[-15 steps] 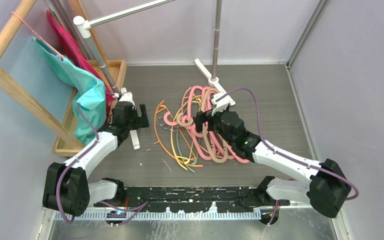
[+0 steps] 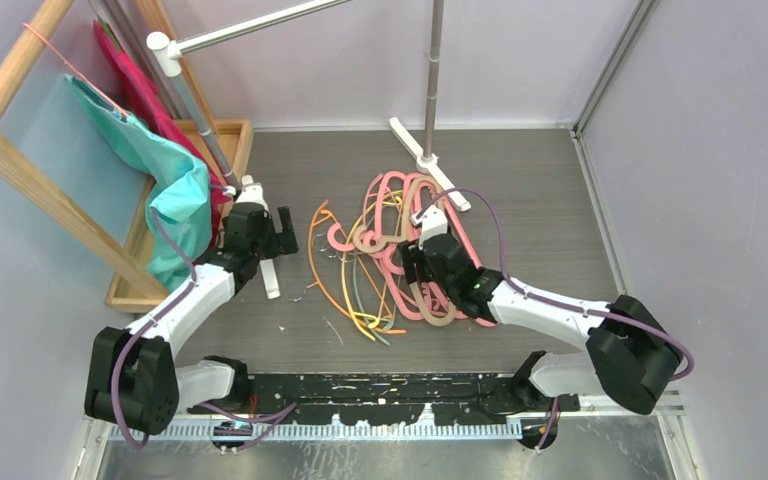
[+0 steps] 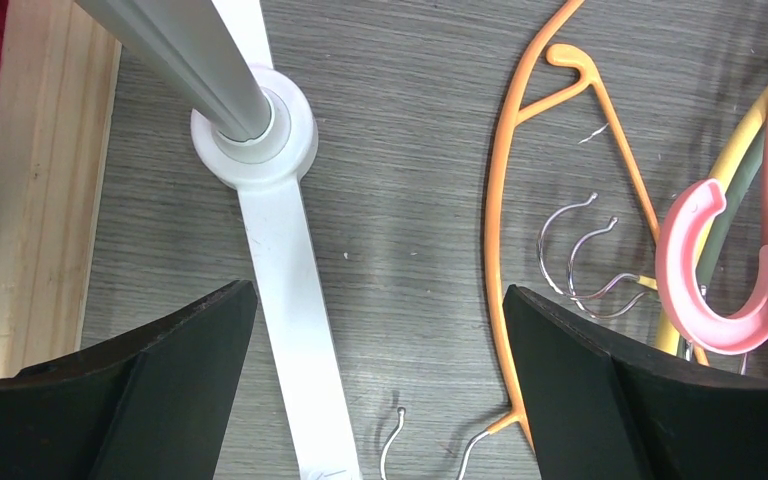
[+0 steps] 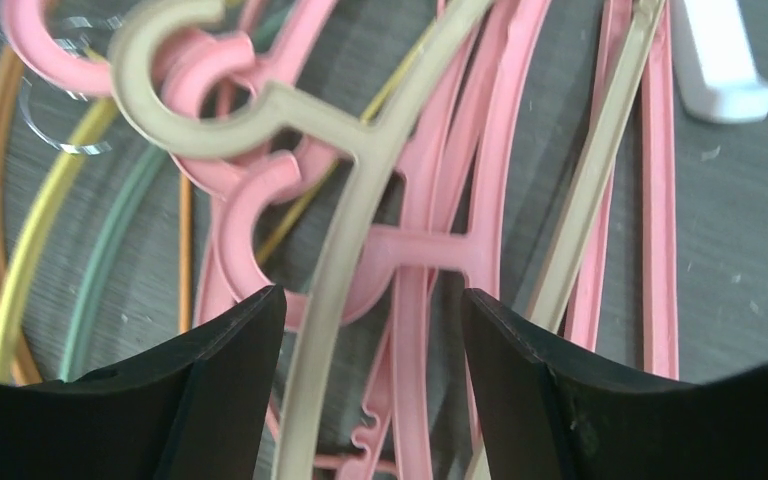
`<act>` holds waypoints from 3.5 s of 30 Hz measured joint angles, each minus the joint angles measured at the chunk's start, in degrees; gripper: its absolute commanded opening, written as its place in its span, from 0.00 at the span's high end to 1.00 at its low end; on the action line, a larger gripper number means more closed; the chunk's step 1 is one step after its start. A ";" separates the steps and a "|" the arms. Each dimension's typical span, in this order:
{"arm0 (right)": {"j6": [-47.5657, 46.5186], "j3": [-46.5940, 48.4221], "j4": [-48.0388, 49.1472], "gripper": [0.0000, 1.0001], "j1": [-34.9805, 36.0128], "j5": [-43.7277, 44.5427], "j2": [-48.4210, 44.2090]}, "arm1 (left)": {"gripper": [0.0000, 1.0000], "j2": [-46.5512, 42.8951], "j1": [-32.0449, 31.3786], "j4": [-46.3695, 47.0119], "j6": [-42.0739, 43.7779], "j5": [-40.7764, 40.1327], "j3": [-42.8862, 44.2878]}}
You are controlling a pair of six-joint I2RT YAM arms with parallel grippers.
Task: Organize the hangers
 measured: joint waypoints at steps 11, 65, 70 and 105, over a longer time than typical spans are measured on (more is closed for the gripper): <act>5.01 -2.82 -3.96 0.39 0.15 -4.70 0.79 | 0.02 1.86 0.00 0.04 0.02 -0.35 -0.02; 32.11 40.83 21.29 0.99 -12.85 -42.95 15.17 | 0.02 0.42 0.00 0.00 -0.26 -4.55 -2.36; 37.59 43.30 25.03 0.99 -13.31 -44.74 18.86 | 0.02 0.02 0.00 0.00 -0.26 -4.90 -2.36; 66.88 45.55 33.70 0.98 -31.34 -47.67 27.52 | 0.02 -0.72 0.00 0.02 -0.22 -5.01 -2.67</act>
